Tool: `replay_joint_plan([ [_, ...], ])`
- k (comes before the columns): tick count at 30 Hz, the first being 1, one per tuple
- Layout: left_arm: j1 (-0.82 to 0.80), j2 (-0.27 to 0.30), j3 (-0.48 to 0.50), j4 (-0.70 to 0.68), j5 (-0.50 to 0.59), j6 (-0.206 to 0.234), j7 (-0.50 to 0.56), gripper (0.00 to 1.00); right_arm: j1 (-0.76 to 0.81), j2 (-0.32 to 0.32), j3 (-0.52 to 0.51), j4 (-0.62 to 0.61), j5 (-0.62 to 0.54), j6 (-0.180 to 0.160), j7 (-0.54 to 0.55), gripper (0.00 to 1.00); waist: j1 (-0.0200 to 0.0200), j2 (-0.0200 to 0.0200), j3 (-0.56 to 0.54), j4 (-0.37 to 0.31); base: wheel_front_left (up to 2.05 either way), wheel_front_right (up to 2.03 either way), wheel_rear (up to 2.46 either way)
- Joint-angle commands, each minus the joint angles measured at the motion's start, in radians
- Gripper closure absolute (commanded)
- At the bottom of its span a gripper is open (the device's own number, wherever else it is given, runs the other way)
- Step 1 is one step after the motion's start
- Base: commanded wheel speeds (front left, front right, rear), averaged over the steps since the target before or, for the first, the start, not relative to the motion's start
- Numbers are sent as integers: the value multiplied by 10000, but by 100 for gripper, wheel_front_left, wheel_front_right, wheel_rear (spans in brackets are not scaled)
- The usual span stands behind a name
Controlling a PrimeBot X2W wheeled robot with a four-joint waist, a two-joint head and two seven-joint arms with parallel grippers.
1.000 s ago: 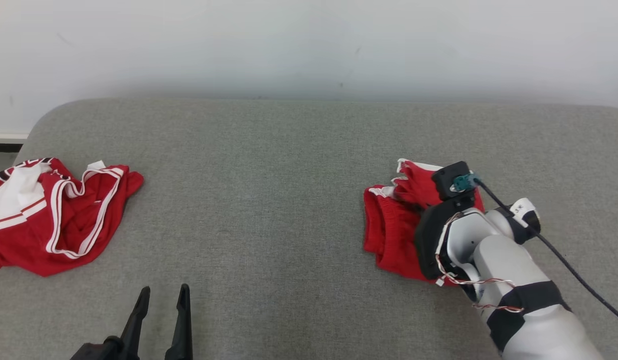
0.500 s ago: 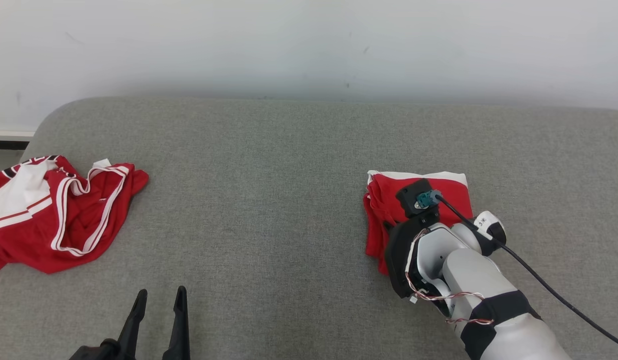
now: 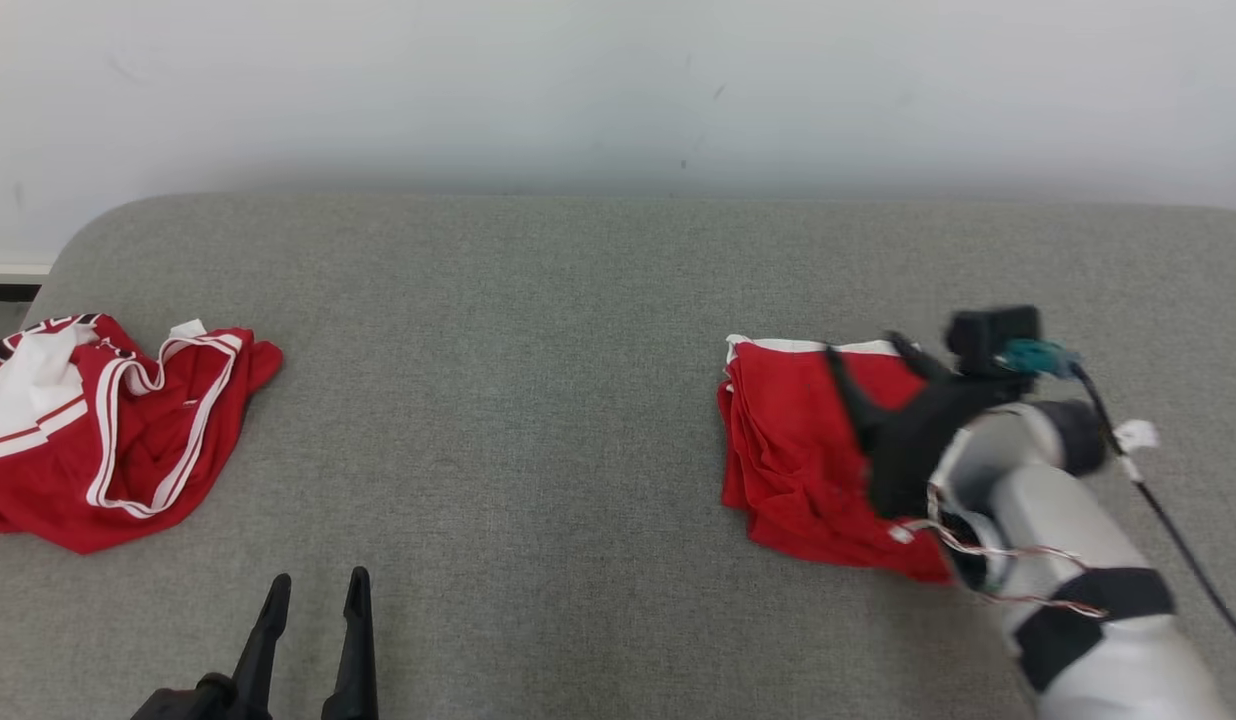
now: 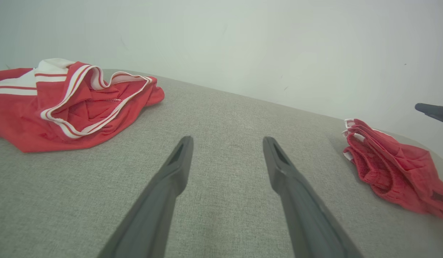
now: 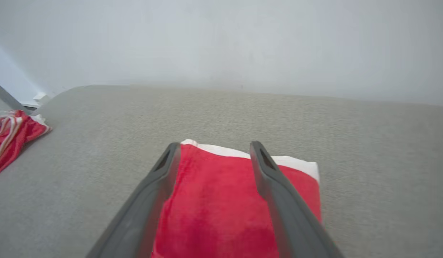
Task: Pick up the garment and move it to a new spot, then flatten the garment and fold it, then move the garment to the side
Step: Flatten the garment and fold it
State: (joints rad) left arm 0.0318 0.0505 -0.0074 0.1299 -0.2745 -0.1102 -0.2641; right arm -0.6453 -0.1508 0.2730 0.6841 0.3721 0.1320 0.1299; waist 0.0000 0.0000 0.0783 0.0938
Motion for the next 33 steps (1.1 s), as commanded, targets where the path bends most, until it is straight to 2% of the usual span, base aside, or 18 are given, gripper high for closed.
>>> replay_joint_plan([
  [1,-12,-1,9,-25,-14,26,-3,0,283,-181,-71,159,-447,-27,-116,0,0,0,-4,3,0,0,0],
  [2,-28,-1,-12,-18,-20,23,-3,0,366,-337,-229,313,-788,-27,-218,0,0,0,-3,7,0,0,0],
  [3,-49,-3,-31,-9,-26,20,-3,0,466,-427,-341,457,-1104,-27,-315,51,0,0,-3,13,0,0,0],
  [4,-68,-1,-42,-3,-31,15,-3,0,568,-467,-426,579,-1405,-27,-460,92,0,0,3,18,0,0,0],
  [5,-89,0,-47,6,-30,10,-3,0,669,-497,-474,706,-1743,-27,-568,100,0,0,12,21,0,0,0],
  [9,-187,0,-21,25,-28,-5,-3,0,944,63,-522,1123,-2403,-27,-861,100,0,0,79,0,0,0,0],
  [13,-203,-1,-8,57,-16,-17,-3,0,1045,467,-136,1393,-2614,-27,-1018,100,0,0,96,1,0,0,0],
  [16,-244,0,-12,99,-8,-25,-3,0,1129,822,523,1605,-2546,-27,-1125,100,0,0,73,17,0,0,0],
  [21,-236,0,-33,140,-41,-23,-4,0,1304,998,1984,1681,-1955,-27,-1135,100,0,0,6,63,0,0,0],
  [26,-127,-3,12,150,-73,23,-3,0,1473,992,3499,1003,-630,-27,-1158,100,0,0,-102,2,0,0,0],
  [29,-15,2,61,150,-86,31,-3,0,1485,999,3836,683,-19,-27,-1284,100,0,0,-216,-99,0,0,0],
  [33,75,0,142,153,-108,108,-3,0,1561,994,3515,239,496,-27,-1888,100,0,0,-431,-277,0,0,0],
])
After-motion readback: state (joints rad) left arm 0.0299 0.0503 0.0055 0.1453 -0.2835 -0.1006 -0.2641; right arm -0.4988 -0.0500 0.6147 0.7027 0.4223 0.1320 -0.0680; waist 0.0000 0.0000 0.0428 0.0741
